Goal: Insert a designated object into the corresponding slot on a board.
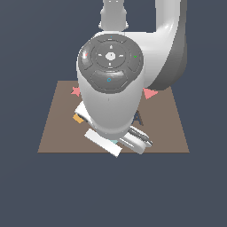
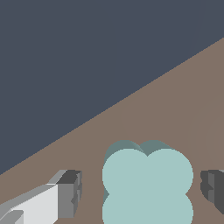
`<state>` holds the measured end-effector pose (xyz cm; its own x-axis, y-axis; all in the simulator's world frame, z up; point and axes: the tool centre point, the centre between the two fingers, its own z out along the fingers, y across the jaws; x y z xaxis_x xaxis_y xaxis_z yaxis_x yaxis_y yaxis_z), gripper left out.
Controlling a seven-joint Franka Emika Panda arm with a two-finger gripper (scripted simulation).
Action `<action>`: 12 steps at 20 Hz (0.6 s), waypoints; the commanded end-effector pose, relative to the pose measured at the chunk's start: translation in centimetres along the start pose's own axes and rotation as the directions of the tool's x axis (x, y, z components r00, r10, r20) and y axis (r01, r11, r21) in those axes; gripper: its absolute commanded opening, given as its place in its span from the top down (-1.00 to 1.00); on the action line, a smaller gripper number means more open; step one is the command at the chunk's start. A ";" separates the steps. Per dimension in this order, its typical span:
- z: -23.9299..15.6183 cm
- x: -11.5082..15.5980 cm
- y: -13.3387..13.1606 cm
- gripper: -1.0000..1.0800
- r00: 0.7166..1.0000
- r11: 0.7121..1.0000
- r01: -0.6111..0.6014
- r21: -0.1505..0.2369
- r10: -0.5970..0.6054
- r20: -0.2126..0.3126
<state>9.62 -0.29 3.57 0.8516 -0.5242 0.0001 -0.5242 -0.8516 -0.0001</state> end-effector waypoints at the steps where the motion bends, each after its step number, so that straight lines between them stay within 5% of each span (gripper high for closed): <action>1: 0.5 0.0 0.0 -0.92 1.000 1.000 0.000 0.000 0.000 0.000; 2: 0.6 0.0 0.0 -0.92 1.000 1.000 0.000 0.000 0.000 0.000; 3: 0.6 0.0 0.0 1.00 1.000 1.000 0.000 0.000 0.000 0.000; 12: 0.6 0.0 0.0 1.00 1.000 1.000 0.000 0.000 0.000 0.000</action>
<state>9.62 -0.20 3.05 0.8521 -0.5234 -0.0001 -0.5234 -0.8521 -0.0006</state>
